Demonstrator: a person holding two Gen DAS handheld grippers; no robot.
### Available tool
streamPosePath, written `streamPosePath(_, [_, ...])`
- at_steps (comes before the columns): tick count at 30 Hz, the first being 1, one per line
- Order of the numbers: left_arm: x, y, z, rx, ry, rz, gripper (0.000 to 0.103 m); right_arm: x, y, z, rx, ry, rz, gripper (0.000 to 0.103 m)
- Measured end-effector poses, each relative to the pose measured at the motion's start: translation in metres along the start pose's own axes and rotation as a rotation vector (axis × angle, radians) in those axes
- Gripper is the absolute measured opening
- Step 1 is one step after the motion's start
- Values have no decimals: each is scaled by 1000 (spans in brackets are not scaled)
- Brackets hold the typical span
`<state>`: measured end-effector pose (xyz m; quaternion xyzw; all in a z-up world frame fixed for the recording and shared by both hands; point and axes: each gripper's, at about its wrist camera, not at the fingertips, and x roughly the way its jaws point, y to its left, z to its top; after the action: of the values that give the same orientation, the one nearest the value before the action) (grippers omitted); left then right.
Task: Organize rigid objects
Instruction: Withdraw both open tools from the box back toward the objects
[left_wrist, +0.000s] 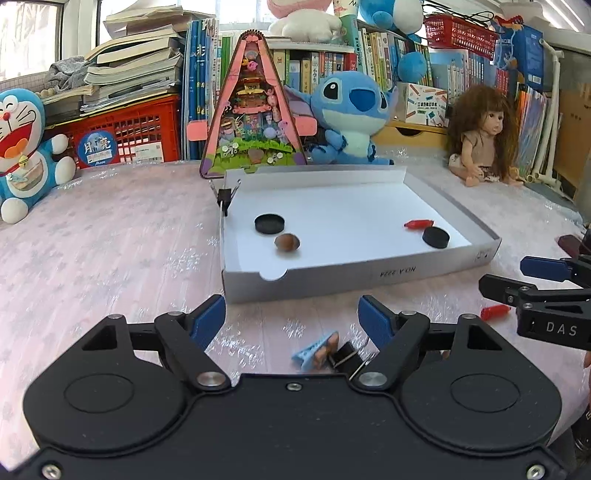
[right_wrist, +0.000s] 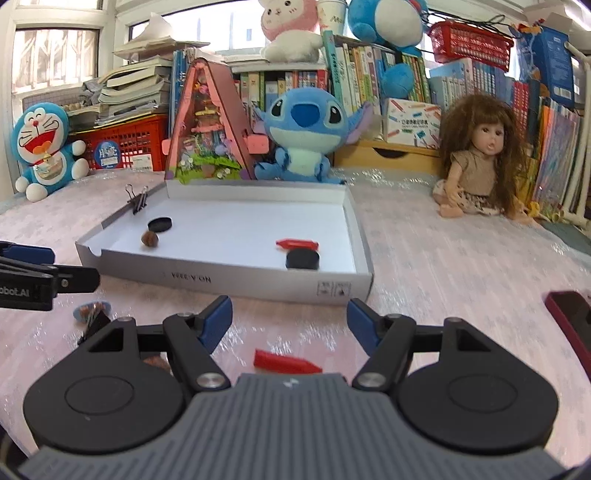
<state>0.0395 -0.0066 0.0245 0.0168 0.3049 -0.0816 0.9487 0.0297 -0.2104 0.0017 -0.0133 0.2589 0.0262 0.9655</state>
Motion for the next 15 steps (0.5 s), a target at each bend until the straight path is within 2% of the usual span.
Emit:
streamPosePath(10, [-6,12,-20,0,44,17,77,-6,-4,-16,13,18,-35,79])
streamPosePath(15, [-4,16,-27,-6,68,10,70,-5,-4,-21,8,25,-57,79])
